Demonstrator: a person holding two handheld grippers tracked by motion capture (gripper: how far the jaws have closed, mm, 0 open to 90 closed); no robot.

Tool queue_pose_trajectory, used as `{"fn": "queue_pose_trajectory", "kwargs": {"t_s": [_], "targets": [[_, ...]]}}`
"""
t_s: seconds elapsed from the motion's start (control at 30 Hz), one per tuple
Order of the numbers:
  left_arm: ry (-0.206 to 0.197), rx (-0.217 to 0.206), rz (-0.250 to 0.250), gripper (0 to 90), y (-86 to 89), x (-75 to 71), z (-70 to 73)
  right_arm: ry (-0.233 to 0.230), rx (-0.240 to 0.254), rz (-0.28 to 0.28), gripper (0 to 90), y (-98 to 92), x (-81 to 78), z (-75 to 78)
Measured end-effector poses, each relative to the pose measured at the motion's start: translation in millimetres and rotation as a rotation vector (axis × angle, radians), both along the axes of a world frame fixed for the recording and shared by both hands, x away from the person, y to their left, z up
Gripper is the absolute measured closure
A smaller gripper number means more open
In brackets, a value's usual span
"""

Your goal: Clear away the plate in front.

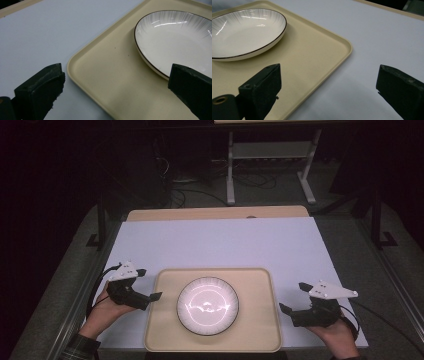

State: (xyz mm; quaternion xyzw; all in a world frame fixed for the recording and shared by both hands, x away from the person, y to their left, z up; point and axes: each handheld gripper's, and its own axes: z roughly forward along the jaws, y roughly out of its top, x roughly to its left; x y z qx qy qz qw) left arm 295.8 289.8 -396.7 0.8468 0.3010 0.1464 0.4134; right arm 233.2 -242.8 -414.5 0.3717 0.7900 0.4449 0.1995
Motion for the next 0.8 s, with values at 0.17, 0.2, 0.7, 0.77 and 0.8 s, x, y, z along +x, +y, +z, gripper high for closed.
{"fn": "queue_pose_trajectory", "kwargs": {"t_s": [0.17, 0.2, 0.7, 0.77, 0.8], "targets": [[0.003, -0.002, 0.011, 0.0, 8.8, -5.2, -4.7, 0.001, -0.001, -0.001, 5.3, -0.3, 0.0, -0.8], [0.003, -0.004, 0.014, 0.0, 10.1, -6.0, -5.1, 0.002, -0.002, -0.001, 5.4, -0.4, 0.0, -1.0], [-0.012, -0.019, 0.047, 0.0, 33.1, -14.6, -10.4, 0.011, -0.017, 0.0, 5.3, -1.5, -0.8, -5.2], [-0.009, -0.013, 0.052, 0.0, 34.5, -14.8, -10.8, 0.012, -0.016, -0.002, 5.3, -1.8, -0.8, -5.6], [-0.009, -0.013, 0.052, 0.0, 34.5, -14.8, -10.8, 0.012, -0.016, -0.002, 5.3, -1.8, -0.8, -5.6]]}}
